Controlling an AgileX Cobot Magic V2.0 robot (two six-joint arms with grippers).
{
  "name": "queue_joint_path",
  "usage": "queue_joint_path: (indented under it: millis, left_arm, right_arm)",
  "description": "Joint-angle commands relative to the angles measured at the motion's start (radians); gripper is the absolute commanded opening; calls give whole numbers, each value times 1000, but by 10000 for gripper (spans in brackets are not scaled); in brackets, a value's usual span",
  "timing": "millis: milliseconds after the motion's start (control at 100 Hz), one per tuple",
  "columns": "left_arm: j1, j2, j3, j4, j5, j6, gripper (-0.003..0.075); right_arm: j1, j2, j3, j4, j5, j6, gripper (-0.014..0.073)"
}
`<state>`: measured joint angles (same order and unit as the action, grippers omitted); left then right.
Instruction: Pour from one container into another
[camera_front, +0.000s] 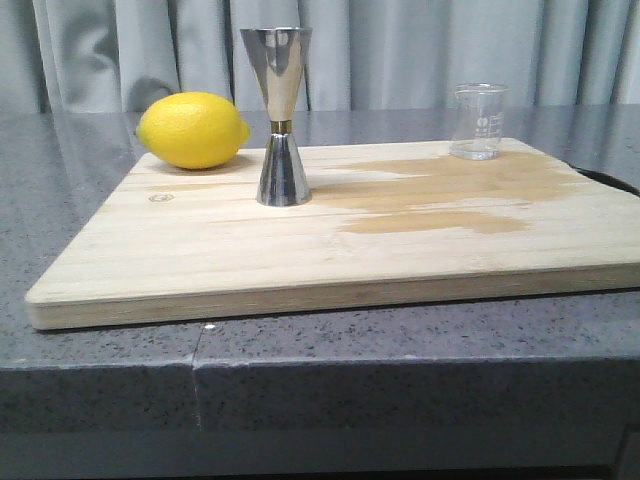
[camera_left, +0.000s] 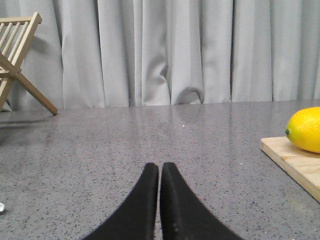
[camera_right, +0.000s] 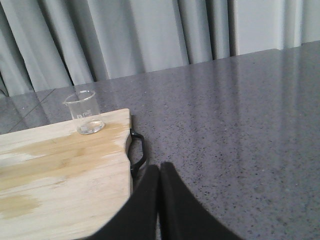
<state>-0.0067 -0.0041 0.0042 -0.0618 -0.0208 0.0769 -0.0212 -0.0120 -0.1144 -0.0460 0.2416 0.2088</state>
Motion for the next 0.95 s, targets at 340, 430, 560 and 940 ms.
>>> queue_joint_path:
  millis: [340,430,560,940]
  left_arm:
    - [3,-25,34,-8,-83,-1,-19]
    - [3,-25,34,-8,-83,-1,-19]
    - [3,-25,34,-8,-83,-1,-19]
    - [3,-25,34,-8,-83,-1,-19]
  right_arm:
    - [-5,-16,154,-9,-229,5,-57]
    - [-5,-16,154,-6,-208,5,-57]
    - [-5,-16,154,-6,-206,5,-57]
    - [-5,-16,154,-6,-206,5,-57]
